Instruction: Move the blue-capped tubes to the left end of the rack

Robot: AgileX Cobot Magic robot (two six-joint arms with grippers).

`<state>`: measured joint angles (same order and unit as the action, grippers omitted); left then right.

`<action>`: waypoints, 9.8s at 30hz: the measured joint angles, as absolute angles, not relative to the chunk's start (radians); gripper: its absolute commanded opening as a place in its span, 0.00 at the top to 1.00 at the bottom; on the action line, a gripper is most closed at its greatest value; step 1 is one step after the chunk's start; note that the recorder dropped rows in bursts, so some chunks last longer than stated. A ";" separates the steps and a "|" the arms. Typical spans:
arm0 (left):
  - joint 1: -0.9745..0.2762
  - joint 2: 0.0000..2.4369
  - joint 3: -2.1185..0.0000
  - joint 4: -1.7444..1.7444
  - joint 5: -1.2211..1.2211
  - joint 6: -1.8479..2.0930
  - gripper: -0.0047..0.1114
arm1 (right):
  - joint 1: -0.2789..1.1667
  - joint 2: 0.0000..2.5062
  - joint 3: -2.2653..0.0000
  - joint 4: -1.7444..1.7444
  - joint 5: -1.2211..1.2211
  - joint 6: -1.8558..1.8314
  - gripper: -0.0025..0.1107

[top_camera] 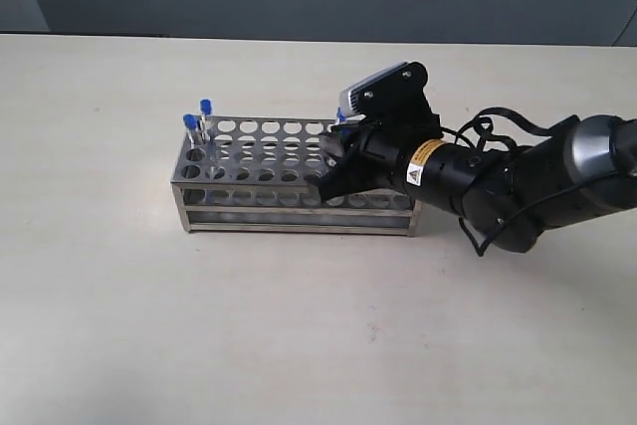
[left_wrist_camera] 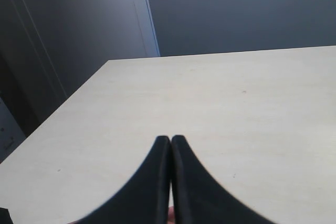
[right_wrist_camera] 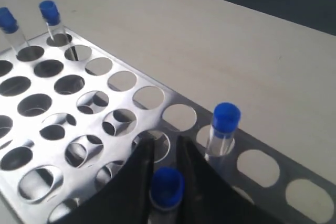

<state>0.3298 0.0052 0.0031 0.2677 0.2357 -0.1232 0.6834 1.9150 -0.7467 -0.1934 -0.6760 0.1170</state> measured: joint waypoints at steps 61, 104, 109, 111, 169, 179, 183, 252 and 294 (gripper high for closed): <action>0.330 0.005 0.003 0.268 0.236 -0.123 0.95 | 0.920 1.984 -1.163 -0.421 -0.521 0.244 0.98; 0.330 0.005 0.003 0.268 0.236 -0.123 0.95 | 0.691 1.628 -0.983 -0.269 -0.357 0.149 0.58; 0.330 0.005 0.003 0.268 0.236 -0.123 0.95 | 0.663 1.719 -0.880 -0.254 -0.457 0.149 0.58; 0.330 0.005 0.003 0.268 0.236 -0.123 0.95 | 0.663 1.776 -0.880 -0.213 -0.534 0.149 0.58; 0.330 0.005 0.003 0.268 0.236 -0.123 0.95 | 0.958 1.764 -0.938 -0.285 -0.574 0.183 0.97; 0.330 0.005 0.003 0.268 0.236 -0.123 0.95 | 0.969 1.872 -0.997 -0.310 -0.569 0.183 0.97; 0.330 0.005 0.003 0.268 0.236 -0.123 0.95 | 0.969 1.918 -1.056 -0.330 -0.558 0.183 0.97; 0.330 0.005 0.003 0.268 0.236 -0.123 0.95 | 0.377 0.462 -0.374 -0.119 0.446 0.084 0.98; 0.330 0.005 0.003 0.268 0.236 -0.123 0.95 | -0.133 0.005 -0.005 0.011 0.371 0.084 0.98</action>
<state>0.3298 0.0052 0.0031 0.2677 0.2357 -0.1228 -0.1331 0.0053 -0.0046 0.0105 0.3711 0.0844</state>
